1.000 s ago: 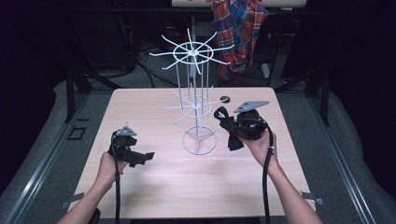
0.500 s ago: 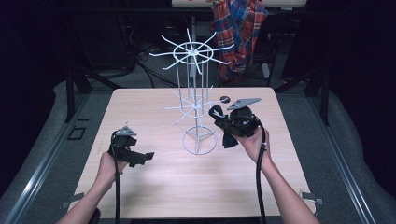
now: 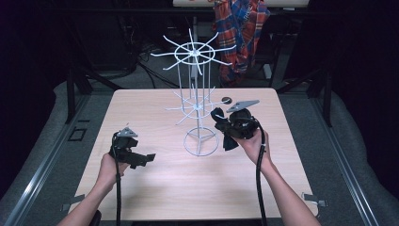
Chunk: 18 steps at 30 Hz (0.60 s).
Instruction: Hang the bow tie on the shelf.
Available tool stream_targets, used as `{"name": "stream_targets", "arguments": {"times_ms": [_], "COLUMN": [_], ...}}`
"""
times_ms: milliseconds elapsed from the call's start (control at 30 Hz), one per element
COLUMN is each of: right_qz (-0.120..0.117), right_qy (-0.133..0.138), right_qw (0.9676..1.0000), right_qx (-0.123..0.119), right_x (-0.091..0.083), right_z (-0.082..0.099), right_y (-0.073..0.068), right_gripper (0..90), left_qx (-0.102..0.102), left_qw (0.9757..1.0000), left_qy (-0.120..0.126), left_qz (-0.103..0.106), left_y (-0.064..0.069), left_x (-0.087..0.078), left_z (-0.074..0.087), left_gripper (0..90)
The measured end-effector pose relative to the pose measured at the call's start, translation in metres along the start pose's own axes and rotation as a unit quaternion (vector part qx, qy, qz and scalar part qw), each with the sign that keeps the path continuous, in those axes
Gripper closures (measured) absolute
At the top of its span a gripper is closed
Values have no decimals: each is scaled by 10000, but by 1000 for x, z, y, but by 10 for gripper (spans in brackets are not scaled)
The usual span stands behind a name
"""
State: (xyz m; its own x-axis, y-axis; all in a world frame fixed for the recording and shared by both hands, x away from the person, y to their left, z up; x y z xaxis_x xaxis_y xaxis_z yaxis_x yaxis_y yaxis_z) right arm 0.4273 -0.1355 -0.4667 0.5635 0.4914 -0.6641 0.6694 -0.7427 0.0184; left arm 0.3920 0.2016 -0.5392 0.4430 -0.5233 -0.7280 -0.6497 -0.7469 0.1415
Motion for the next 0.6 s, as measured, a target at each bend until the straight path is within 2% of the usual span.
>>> {"name": "stream_targets", "arguments": {"times_ms": [600], "right_qz": [-75], "right_qy": [-93], "right_qw": [9999], "right_qx": [8], "right_x": [12], "right_z": [5], "right_y": [-2], "right_gripper": [837], "left_qx": [-2], "left_qw": [10000], "left_qy": [-19], "left_qz": [-17], "left_y": [0], "left_x": [0], "left_z": [1], "left_gripper": [28]}}
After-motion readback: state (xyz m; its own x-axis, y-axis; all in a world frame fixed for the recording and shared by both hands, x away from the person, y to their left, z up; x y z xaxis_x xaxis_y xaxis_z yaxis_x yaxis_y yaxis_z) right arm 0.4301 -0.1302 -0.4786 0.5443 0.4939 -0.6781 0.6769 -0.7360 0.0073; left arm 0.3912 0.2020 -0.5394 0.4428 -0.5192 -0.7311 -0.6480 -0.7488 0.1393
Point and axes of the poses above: each handheld gripper's, and its own axes: x roughly forward along the jaws, z roughly out of its underside, y roughly to its right, the point moved 5 cm from there along x, roughly forward along the jaws, and after that the axes turned 1 degree about z, right-handed, at the moved point
